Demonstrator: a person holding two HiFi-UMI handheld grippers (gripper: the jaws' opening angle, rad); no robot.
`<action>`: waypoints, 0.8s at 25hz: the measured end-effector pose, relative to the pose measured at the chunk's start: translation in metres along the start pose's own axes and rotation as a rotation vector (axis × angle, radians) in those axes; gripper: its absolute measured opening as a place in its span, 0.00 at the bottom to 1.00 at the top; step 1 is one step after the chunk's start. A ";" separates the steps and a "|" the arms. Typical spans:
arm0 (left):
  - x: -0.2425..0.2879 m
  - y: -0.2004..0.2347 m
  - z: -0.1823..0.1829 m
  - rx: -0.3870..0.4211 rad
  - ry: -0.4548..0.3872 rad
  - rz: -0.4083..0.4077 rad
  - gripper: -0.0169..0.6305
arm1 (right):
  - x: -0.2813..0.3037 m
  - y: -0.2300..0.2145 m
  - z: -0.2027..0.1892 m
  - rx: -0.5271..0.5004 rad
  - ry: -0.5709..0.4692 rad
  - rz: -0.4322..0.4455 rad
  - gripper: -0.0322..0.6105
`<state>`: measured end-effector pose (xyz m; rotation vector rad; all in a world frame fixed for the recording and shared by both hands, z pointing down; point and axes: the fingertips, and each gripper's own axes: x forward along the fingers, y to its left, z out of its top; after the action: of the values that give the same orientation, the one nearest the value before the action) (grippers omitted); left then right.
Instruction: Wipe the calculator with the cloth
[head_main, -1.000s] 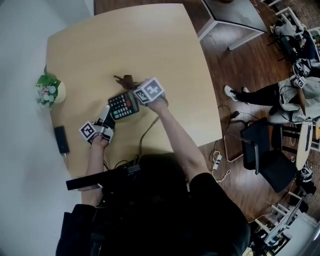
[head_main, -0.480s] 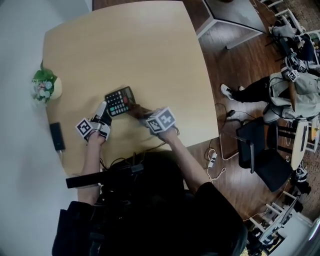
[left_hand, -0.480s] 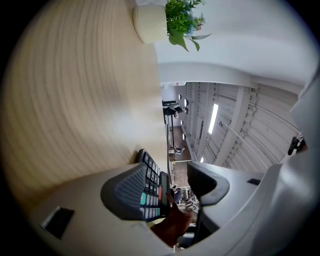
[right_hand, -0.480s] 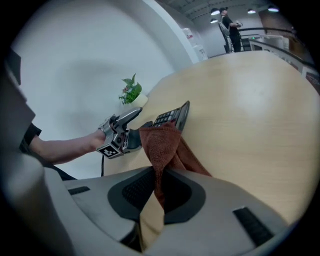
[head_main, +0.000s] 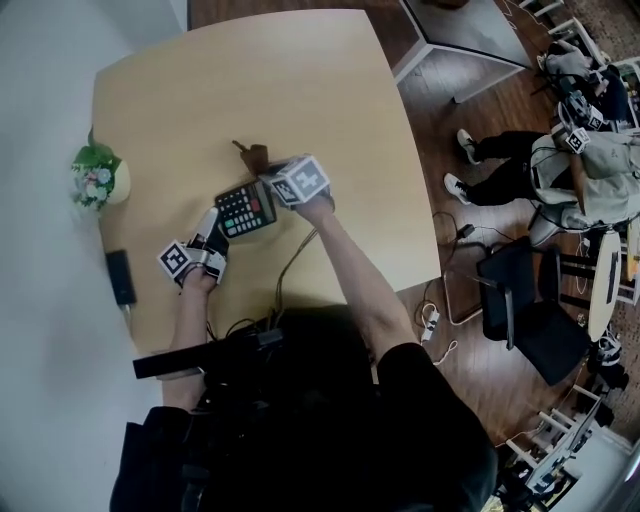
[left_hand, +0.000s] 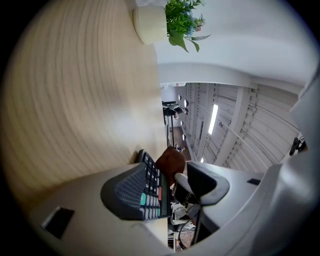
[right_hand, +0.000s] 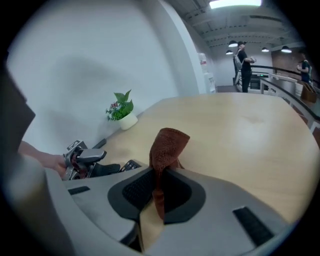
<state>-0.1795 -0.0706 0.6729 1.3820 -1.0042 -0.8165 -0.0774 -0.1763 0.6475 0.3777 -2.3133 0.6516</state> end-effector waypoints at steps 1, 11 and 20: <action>0.000 0.001 0.000 0.001 0.000 0.002 0.42 | 0.003 0.003 -0.006 -0.002 0.014 0.008 0.12; 0.000 -0.001 0.001 -0.013 -0.005 0.006 0.42 | -0.043 0.071 -0.091 0.172 -0.003 0.053 0.12; -0.018 -0.042 -0.035 0.041 0.102 -0.091 0.48 | -0.087 0.053 -0.116 0.272 -0.013 0.011 0.11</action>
<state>-0.1503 -0.0430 0.6323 1.4983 -0.8886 -0.7873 0.0256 -0.0616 0.6420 0.4946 -2.2443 0.9758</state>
